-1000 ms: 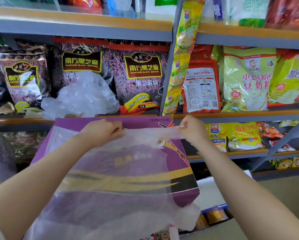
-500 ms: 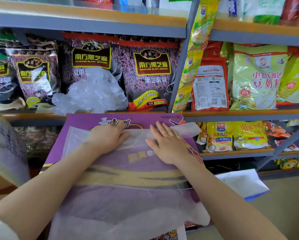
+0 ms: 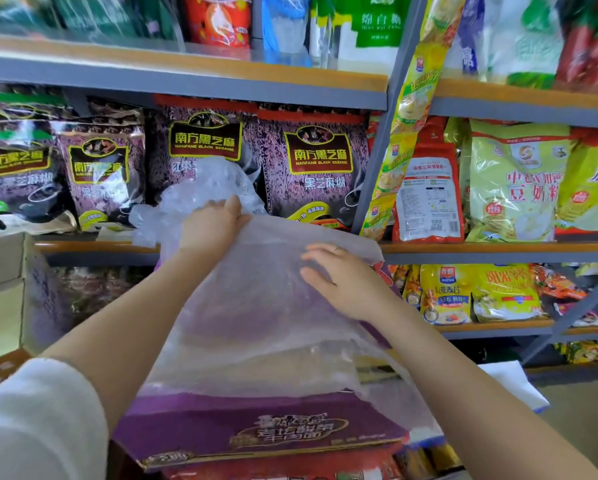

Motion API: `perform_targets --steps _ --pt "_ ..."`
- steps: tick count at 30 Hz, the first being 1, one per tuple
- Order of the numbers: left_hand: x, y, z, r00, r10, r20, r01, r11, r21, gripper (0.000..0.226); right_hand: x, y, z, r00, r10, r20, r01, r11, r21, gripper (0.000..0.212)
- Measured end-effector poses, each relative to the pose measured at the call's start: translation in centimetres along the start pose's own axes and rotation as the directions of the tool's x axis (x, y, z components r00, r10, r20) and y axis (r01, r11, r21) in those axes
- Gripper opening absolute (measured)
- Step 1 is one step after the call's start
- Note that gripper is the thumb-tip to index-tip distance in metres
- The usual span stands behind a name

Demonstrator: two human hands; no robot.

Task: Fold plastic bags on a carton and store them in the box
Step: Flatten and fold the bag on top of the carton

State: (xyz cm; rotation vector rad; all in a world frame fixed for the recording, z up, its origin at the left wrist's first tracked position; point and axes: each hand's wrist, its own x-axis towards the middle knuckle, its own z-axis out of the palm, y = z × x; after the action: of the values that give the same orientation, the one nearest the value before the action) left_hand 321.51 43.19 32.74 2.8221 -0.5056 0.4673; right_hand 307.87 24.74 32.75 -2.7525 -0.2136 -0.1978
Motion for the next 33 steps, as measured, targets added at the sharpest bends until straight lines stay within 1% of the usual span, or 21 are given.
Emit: perform_targets --steps 2,3,5,6,8,10,12,13,14,15,16,17,18,20,22,23,24,26,29,30,33 --pt "0.0 -1.0 0.3 0.998 0.054 -0.010 -0.054 0.999 -0.006 0.047 -0.4 -1.1 -0.2 0.992 -0.080 0.094 0.073 0.995 0.069 0.041" --pt "-0.5 -1.5 0.6 0.994 0.108 0.001 -0.108 0.994 -0.004 0.051 -0.8 -1.6 -0.4 0.982 -0.113 0.151 0.100 0.991 0.092 0.047" --pt "-2.7 -2.1 0.7 0.969 0.239 0.059 -0.235 0.969 -0.073 0.048 -1.7 -2.5 -1.0 0.950 -0.156 0.269 0.136 0.986 0.093 0.065" --pt "-4.1 -2.2 0.5 0.950 0.293 0.105 -0.277 0.950 -0.142 0.042 -2.2 -3.1 -1.3 0.929 -0.171 0.327 0.158 0.985 0.068 0.069" --pt "-7.1 -2.6 -0.4 0.922 0.350 0.166 -0.299 0.915 -0.269 0.034 -3.1 -4.0 -1.6 0.881 -0.208 0.424 0.232 0.973 -0.005 0.070" --pt "-9.8 -3.0 -1.9 0.926 0.326 0.191 -0.255 0.912 -0.321 0.030 -3.4 -4.9 -1.3 0.857 -0.240 0.456 0.311 0.947 -0.085 0.063" --pt "-11.9 -3.7 -3.1 0.937 0.305 0.173 -0.230 0.907 -0.353 0.036 -2.8 -5.5 -0.3 0.862 -0.262 0.434 0.367 0.913 -0.178 0.033" --pt "-12.9 -4.0 -3.6 0.935 0.305 0.182 -0.221 0.901 -0.372 0.050 -2.3 -5.6 0.2 0.879 -0.243 0.410 0.357 0.906 -0.228 0.018" --pt "-13.8 -4.2 -3.9 0.928 0.311 0.207 -0.214 0.896 -0.389 0.067 -1.8 -5.6 0.5 0.904 -0.204 0.375 0.317 0.909 -0.271 0.010" --pt "-14.5 -4.4 -4.0 0.918 0.313 0.243 -0.199 0.894 -0.401 0.081 -1.3 -5.5 0.7 0.930 -0.157 0.333 0.264 0.915 -0.304 0.010" --pt "-15.2 -4.7 -3.9 0.912 0.304 0.276 -0.180 0.900 -0.397 0.089 -0.8 -5.2 0.9 0.952 -0.113 0.283 0.206 0.924 -0.324 0.013" --pt "-15.6 -4.8 -3.6 0.912 0.284 0.295 -0.164 0.913 -0.373 0.088 -0.4 -5.0 0.9 0.972 -0.075 0.221 0.149 0.927 -0.345 0.012" --pt "-15.9 -5.0 -3.3 0.919 0.264 0.292 -0.158 0.927 -0.341 0.080 -0.1 -4.7 0.9 0.988 -0.044 0.150 0.098 0.922 -0.374 0.011" --pt "-16.1 -5.4 -2.4 0.948 0.225 0.226 -0.155 0.944 -0.291 0.052 0.3 -4.4 0.8 1.000 -0.012 0.012 0.016 0.891 -0.454 0.015" --pt "-16.1 -5.5 -1.8 0.972 0.179 0.152 -0.124 0.941 -0.316 0.028 0.0 -4.6 0.9 0.998 -0.038 -0.047 0.007 0.844 -0.537 0.021" --pt "-16.2 -5.6 -1.5 0.978 0.164 0.127 -0.110 0.928 -0.355 0.024 -0.2 -4.7 1.1 0.996 -0.083 -0.039 0.048 0.833 -0.551 0.025" --pt "-16.1 -5.7 -1.2 0.982 0.156 0.103 -0.103 0.912 -0.397 0.024 -0.6 -5.0 1.4 0.991 -0.136 -0.007 0.111 0.839 -0.533 0.027" --pt "-16.1 -5.8 -0.9 0.987 0.144 0.066 -0.096 0.875 -0.474 0.027 -1.3 -5.9 2.2 0.970 -0.230 0.079 0.242 0.874 -0.420 0.029" --pt "-16.0 -5.9 -1.2 0.984 0.153 0.087 -0.077 0.819 -0.569 0.030 -1.3 -6.9 3.3 0.961 -0.252 0.111 0.273 0.918 -0.286 0.026" --pt "-15.9 -5.9 -1.3 0.981 0.166 0.105 -0.075 0.810 -0.582 0.031 -1.1 -7.0 3.6 0.962 -0.251 0.108 0.272 0.919 -0.286 0.022" --pt "-15.9 -6.6 -1.4 0.972 0.194 0.134 -0.082 0.811 -0.579 0.042 -0.5 -6.3 4.1 0.963 -0.253 0.096 0.270 0.882 -0.386 0.013"
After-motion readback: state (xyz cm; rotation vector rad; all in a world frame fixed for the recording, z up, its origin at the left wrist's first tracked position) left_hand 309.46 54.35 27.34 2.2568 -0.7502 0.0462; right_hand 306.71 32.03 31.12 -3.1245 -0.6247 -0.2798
